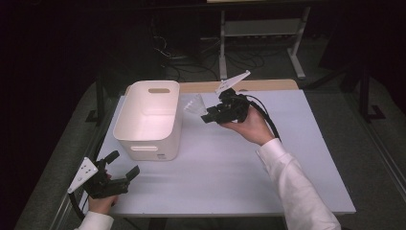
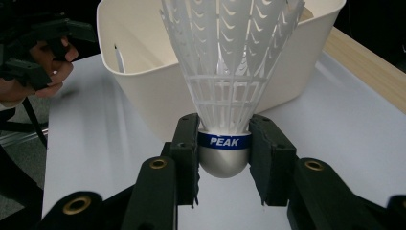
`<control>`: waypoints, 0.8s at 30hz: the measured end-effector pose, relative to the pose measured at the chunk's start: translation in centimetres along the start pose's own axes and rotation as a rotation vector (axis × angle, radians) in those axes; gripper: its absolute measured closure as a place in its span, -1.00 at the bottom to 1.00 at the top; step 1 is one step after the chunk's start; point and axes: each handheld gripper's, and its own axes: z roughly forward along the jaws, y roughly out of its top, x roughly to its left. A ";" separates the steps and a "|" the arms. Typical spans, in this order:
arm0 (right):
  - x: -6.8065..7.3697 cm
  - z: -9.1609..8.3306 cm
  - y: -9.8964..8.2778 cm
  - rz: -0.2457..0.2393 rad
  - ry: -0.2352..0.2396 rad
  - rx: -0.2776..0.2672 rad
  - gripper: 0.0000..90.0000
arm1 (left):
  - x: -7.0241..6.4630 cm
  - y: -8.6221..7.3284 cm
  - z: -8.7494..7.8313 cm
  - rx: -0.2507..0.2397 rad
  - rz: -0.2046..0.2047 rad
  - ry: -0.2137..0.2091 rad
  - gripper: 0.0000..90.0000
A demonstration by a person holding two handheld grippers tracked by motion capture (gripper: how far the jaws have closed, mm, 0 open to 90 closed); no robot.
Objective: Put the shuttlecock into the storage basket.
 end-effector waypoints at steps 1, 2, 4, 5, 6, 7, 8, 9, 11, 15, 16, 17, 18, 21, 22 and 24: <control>0.0 0.1 0.1 -0.002 0.000 -0.004 0.42 | 0.0 0.0 0.0 -0.001 -0.002 0.000 -1.00; 0.1 0.2 0.3 -0.004 0.002 -0.004 0.42 | 0.0 0.0 0.0 -0.002 -0.004 0.001 -1.00; 0.2 0.4 0.6 -0.009 0.005 -0.001 0.42 | 0.0 0.0 0.0 0.003 -0.001 0.001 -1.00; 0.2 0.5 0.7 -0.018 0.003 -0.001 0.42 | 0.0 0.0 0.0 0.005 0.000 0.001 -1.00; 0.3 0.6 0.8 -0.015 0.004 -0.004 0.42 | 0.0 0.0 0.0 0.006 0.002 0.000 -1.00; 0.2 0.7 1.0 -0.026 0.005 -0.006 0.42 | 0.0 0.0 0.0 0.007 0.006 -0.001 -1.00; 0.2 0.7 1.1 -0.033 0.004 -0.009 0.42 | 0.0 0.0 0.0 0.008 0.005 -0.001 -1.00; 0.3 0.8 1.2 -0.033 0.003 -0.007 0.42 | 0.0 0.1 0.0 0.011 0.006 -0.001 -1.00; 0.5 0.9 1.5 -0.032 0.006 -0.007 0.42 | 0.0 0.0 0.0 0.000 0.003 -0.004 -1.00; 0.6 1.0 2.2 -0.041 0.010 -0.010 0.42 | 0.0 0.0 0.0 0.001 0.005 -0.002 -1.00; 0.7 1.1 2.3 -0.039 0.013 -0.012 0.42 | 0.0 0.0 0.0 0.001 0.004 -0.002 -1.00; 0.7 1.2 2.4 -0.047 0.014 -0.012 0.42 | 0.0 0.0 0.0 -0.001 0.001 -0.001 -1.00; 0.8 1.4 2.6 -0.042 0.018 -0.012 0.42 | 0.0 0.0 0.0 -0.001 0.002 -0.001 -1.00; 1.0 1.8 2.9 -0.052 0.023 -0.008 0.42 | 0.0 0.0 -0.1 -0.002 -0.002 0.002 -1.00; 1.0 1.9 3.0 -0.058 0.022 -0.004 0.42 | 0.0 0.0 -0.1 -0.002 -0.002 0.001 -1.00; 1.1 2.1 3.0 -0.053 0.026 -0.013 0.42 | 0.0 0.0 -0.1 -0.001 0.000 0.001 -1.00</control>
